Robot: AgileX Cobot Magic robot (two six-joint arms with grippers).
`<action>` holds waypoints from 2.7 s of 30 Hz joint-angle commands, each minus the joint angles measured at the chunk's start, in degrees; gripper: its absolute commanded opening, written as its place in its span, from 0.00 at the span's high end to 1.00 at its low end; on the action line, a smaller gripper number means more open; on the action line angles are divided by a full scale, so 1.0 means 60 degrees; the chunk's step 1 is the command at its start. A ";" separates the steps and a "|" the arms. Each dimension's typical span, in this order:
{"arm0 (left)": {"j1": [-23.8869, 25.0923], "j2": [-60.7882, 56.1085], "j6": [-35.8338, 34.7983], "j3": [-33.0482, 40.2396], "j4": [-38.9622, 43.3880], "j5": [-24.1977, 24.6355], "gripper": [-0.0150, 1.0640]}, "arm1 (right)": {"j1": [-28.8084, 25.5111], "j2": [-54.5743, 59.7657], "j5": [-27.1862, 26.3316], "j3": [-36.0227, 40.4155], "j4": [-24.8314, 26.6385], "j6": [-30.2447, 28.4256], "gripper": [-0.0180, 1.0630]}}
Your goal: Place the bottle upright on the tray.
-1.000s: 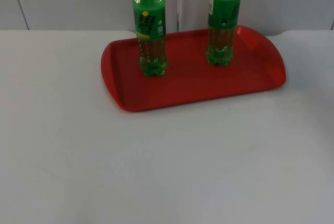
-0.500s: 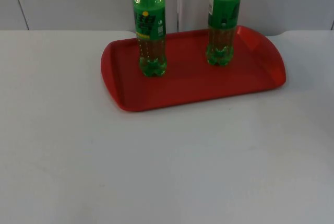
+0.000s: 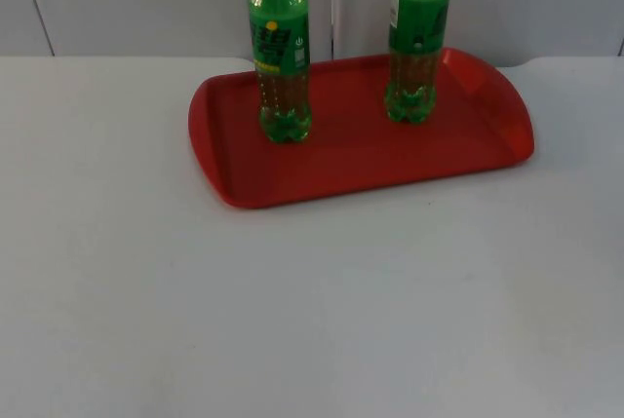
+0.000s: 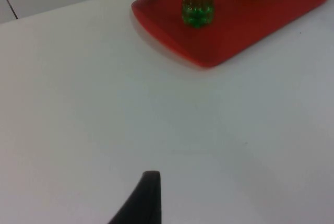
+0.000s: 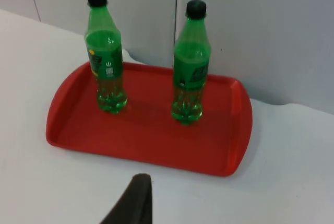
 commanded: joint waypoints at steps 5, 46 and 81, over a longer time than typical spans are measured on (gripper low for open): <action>-0.0017 -0.0034 0.0001 0.0033 -0.0007 -0.0015 0.01 | 0.0060 -0.1582 0.0270 0.0671 0.0022 0.0287 0.01; -0.0017 -0.0034 0.0001 0.0033 -0.0007 -0.0015 0.01 | 0.0040 -0.6938 0.5134 0.1971 -0.3002 0.3950 0.01; -0.0017 -0.0034 -0.0018 0.0033 -0.0007 -0.0015 0.01 | 0.0040 -0.6938 0.4903 0.2593 -0.2554 0.3727 0.01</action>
